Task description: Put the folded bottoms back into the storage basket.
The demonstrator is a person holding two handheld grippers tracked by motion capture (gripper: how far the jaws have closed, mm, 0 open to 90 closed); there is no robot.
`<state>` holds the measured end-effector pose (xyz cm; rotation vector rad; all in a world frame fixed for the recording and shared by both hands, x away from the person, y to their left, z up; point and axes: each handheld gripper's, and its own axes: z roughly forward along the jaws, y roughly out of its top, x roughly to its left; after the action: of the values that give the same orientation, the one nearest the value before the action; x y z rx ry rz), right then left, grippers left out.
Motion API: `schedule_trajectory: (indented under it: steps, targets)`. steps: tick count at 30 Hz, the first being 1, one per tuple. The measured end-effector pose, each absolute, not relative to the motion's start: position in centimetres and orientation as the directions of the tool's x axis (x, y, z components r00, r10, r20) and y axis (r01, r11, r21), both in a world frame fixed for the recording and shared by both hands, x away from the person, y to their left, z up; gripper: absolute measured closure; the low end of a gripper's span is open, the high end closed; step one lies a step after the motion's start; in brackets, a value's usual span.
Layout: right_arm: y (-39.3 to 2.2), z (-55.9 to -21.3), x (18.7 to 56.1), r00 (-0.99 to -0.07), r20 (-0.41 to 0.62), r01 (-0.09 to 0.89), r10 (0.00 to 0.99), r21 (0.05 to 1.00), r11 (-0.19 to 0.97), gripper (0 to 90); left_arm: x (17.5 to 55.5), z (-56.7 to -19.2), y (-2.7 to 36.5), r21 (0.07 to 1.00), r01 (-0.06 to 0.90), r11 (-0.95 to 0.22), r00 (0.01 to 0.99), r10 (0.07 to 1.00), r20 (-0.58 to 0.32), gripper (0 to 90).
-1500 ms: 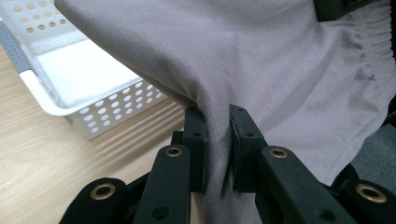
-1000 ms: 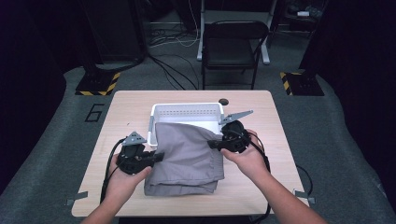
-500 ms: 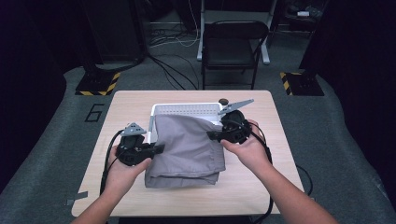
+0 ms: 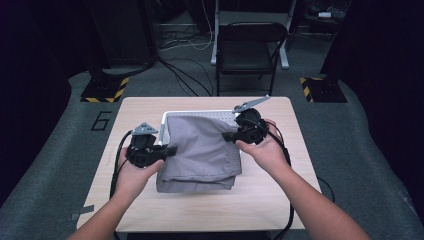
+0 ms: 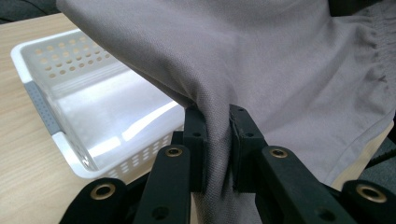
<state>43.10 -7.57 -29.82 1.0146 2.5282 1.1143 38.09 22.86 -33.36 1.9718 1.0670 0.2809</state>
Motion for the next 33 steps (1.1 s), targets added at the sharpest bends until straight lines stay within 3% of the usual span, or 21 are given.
schedule_trajectory:
  steps: [6, 10, 33]
  targets:
    - [-6.8, -29.0, 43.9, -0.746, 0.070, 0.500, 0.662, 0.715, 0.489, 76.2, 39.2, -32.8, 23.2, 0.772, 0.583, -0.253, 0.598, 0.777, -0.198, 79.2]
    - [-6.6, -28.6, 44.7, -0.739, 0.077, 0.511, 0.670, 0.712, 0.482, 76.2, 40.1, -32.6, 23.8, 0.768, 0.605, -0.210, 0.587, 0.770, -0.251, 79.2]
    - [-6.0, -28.1, 49.7, -0.690, 0.097, 0.567, 0.717, 0.688, 0.453, 76.2, 44.3, -31.8, 23.7, 0.772, 0.594, -0.227, 0.565, 0.800, -0.200, 79.1]
